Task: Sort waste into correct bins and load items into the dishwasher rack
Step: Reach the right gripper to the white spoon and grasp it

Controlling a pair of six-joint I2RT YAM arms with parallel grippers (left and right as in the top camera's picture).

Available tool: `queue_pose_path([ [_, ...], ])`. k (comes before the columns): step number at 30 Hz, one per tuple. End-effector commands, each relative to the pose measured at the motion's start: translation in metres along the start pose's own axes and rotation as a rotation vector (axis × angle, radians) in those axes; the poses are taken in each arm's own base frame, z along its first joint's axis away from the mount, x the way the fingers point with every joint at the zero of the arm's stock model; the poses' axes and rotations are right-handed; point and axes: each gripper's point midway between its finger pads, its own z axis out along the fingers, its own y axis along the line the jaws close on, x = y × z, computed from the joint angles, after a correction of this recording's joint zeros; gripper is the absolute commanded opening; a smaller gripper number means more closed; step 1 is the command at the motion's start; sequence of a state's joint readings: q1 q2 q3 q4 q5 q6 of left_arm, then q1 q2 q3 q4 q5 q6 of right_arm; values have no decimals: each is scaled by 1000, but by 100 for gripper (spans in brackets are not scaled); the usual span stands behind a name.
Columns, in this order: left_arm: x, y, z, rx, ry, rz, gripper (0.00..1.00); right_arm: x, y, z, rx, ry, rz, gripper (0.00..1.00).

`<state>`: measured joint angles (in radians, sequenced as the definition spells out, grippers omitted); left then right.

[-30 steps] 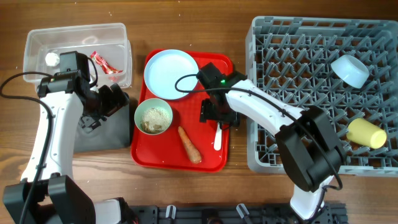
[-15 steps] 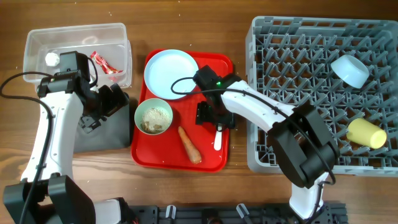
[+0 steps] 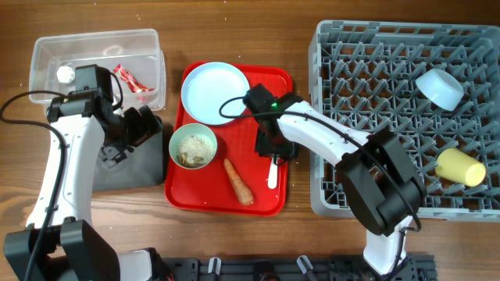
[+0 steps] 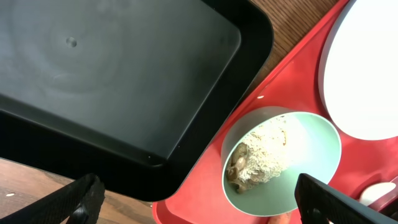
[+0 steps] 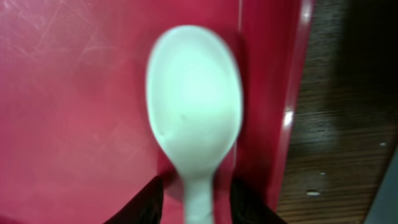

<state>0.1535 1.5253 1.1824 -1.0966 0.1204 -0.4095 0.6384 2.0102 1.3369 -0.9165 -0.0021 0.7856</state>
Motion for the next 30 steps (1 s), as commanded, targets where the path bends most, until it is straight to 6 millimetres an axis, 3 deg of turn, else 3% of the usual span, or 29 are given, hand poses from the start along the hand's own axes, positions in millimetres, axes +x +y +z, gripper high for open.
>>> queue_pose_path([
  [1, 0, 0, -6, 9, -14, -19, 100, -8, -18, 6, 96, -45, 1, 31],
  [8, 1, 1, -6, 6, -8, -20, 100, -8, -15, 6, 83, -39, -52, 22],
  [13, 2, 1, -6, 3, -4, -20, 100, -5, -12, 6, 69, -26, -68, 21],
  [21, 2, 1, -6, 4, -6, -20, 100, -7, 20, 6, -88, -17, -188, 15],
  [24, 2, 1, -6, 4, -6, -20, 100, -7, 20, 6, -90, -15, -187, 4],
  [30, 0, 0, -6, 8, -13, -19, 100, -6, 18, 0, -90, -16, -184, 4],
])
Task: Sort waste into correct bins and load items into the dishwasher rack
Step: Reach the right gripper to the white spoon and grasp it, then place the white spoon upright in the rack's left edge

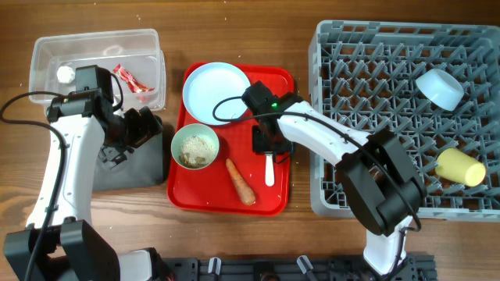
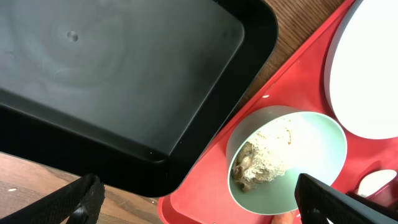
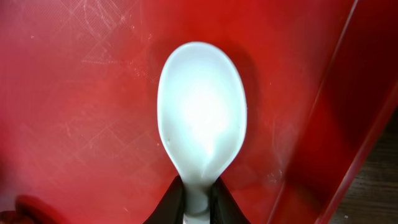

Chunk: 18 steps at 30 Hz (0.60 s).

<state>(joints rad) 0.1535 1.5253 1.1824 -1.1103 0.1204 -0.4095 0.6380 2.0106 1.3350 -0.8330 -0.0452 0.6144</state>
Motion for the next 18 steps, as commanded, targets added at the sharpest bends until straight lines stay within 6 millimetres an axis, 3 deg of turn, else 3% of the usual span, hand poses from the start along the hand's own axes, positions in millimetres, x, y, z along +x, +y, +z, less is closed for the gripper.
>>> queue_pose_path([
  [1, -3, -1, -6, 15, -25, -18, 100, 3, 0, -2, -10, 13, -13, 4],
  [6, -3, -1, -6, 14, -24, -18, 100, -5, 3, -28, -35, -53, -39, 4],
  [12, -3, -1, -6, 14, -25, -18, 100, -18, -8, -89, -48, -210, -43, 4],
  [16, -3, -1, -6, 14, -24, -18, 100, -29, -36, -138, -39, -337, 8, 4],
  [18, -3, -1, -6, 14, -24, -18, 100, -33, -66, -162, -4, -391, 55, 4],
])
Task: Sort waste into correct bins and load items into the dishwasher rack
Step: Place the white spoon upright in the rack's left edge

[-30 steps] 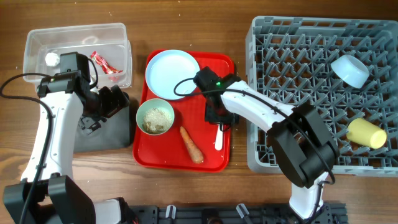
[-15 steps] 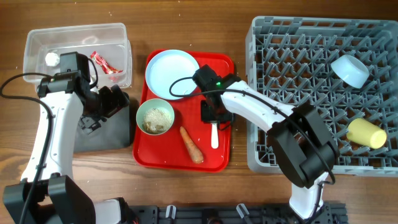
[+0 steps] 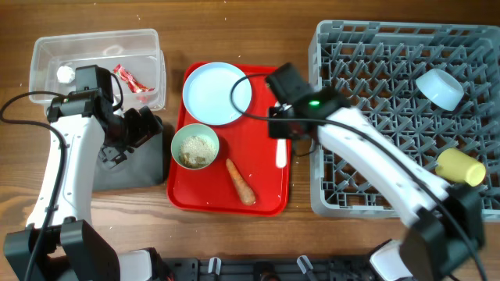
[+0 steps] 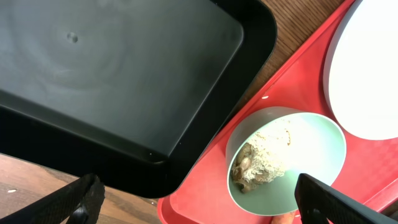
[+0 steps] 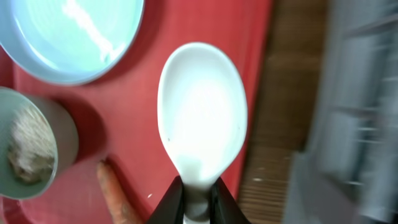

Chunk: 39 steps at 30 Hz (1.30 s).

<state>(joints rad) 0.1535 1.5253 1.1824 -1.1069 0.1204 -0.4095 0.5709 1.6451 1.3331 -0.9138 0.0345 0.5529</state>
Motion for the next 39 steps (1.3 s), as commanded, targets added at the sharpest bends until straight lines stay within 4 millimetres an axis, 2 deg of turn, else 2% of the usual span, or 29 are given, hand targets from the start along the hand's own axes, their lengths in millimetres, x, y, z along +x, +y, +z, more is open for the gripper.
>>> queue_pose_path([
  [1, -2, -1, -6, 13, -21, -18, 100, -22, -47, -37, 92, -114, 47, 4],
  [5, -2, -1, -6, 13, -21, -18, 100, -27, -85, -42, 147, -98, 97, 5],
  [9, -2, -1, -6, 13, -22, -18, 100, -23, -116, -32, 191, -27, 131, 5],
  [19, -2, -1, -6, 13, -21, -18, 100, -16, -120, -5, 213, 59, 106, 8],
  [20, -2, -1, -6, 13, -21, -18, 100, -15, -120, -4, 214, 64, 106, 11],
  [23, -2, -1, -6, 12, -20, -17, 100, -14, -119, -3, 205, 68, 107, 35],
  [24, -2, -1, -6, 12, -20, -17, 100, -14, -118, -3, 200, 70, 107, 37],
  [35, -1, -1, -6, 11, -17, -15, 99, -11, -109, -3, 149, 93, 77, 39],
  [39, 5, -10, -5, 13, -10, 21, 98, -14, -106, -6, 135, 73, 83, 39],
])
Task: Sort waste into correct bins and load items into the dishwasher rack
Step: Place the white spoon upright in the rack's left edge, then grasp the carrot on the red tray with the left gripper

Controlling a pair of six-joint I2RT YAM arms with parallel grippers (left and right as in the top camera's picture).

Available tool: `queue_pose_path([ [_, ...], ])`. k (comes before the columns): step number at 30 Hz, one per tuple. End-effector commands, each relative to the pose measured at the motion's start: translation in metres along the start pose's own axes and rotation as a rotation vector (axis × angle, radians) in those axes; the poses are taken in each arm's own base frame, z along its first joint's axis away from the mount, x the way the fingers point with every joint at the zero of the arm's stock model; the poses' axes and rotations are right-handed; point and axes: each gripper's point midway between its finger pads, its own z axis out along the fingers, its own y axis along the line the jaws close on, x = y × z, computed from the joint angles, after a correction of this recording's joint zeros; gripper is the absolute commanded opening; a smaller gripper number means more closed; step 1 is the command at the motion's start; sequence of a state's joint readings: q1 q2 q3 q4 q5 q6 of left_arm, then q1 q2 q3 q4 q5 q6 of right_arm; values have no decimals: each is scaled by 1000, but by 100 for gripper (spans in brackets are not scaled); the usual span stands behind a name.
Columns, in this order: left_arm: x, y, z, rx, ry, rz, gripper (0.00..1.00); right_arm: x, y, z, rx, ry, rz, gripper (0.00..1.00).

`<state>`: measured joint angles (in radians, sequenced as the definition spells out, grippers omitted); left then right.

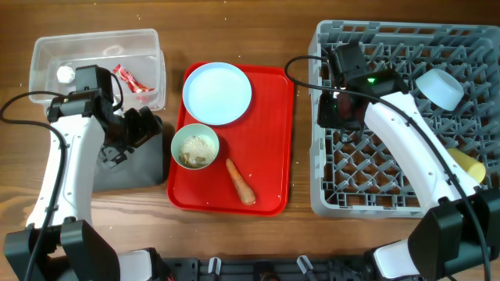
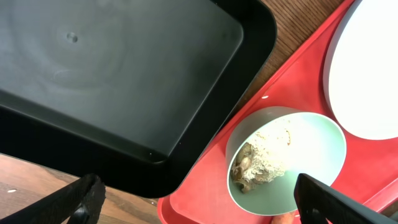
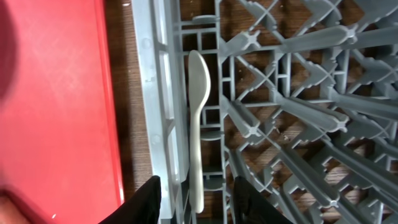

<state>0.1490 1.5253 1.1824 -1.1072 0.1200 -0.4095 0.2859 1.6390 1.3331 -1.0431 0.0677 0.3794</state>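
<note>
A white spoon (image 3: 196, 124) lies in the grey dishwasher rack (image 1: 406, 203), just inside its left wall. My right gripper (image 3: 198, 205) stands open straight above the spoon's handle, one finger (image 3: 151, 200) on each side, touching nothing. The overhead view shows the same right gripper (image 1: 337, 109) over the rack's left edge. My left gripper (image 2: 199, 208) hangs open and empty over the gap between the black bin (image 2: 112, 81) and the green bowl of food scraps (image 2: 283, 162). On the red tray (image 1: 269, 156) remain a white plate (image 1: 216, 94), the bowl and a carrot (image 1: 239, 182).
A clear bin (image 1: 94, 43) at the back left holds a red wrapper (image 1: 129, 78) and a white crumpled piece (image 1: 65, 74). A white bowl (image 1: 439, 87) and a yellow cup (image 1: 466, 165) sit at the rack's right side.
My right gripper held the spoon in the air over the tray's right edge. Now the spoon lies in the rack by its left wall and the gripper is open above it. The left arm is unchanged.
The spoon lay on the tray with my right gripper open around its handle. A second later the gripper was shut on the handle. Then the spoon was lifted near the rack, and now it rests released in the rack. My left gripper stayed open by the black bin.
</note>
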Motion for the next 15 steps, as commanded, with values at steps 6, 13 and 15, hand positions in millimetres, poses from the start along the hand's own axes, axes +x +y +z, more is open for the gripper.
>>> queue_pose_path([
  [6, 33, -48, -1, 62, 38, 117, 98, -12, -2, -37, -84, -110, 25, 56],
  [13, 86, -92, 6, 62, 91, 168, 100, -18, -28, -67, -136, -183, 44, 68],
  [15, 105, -106, 10, 62, 107, 186, 100, -17, -32, -66, -132, -174, 59, 68],
])
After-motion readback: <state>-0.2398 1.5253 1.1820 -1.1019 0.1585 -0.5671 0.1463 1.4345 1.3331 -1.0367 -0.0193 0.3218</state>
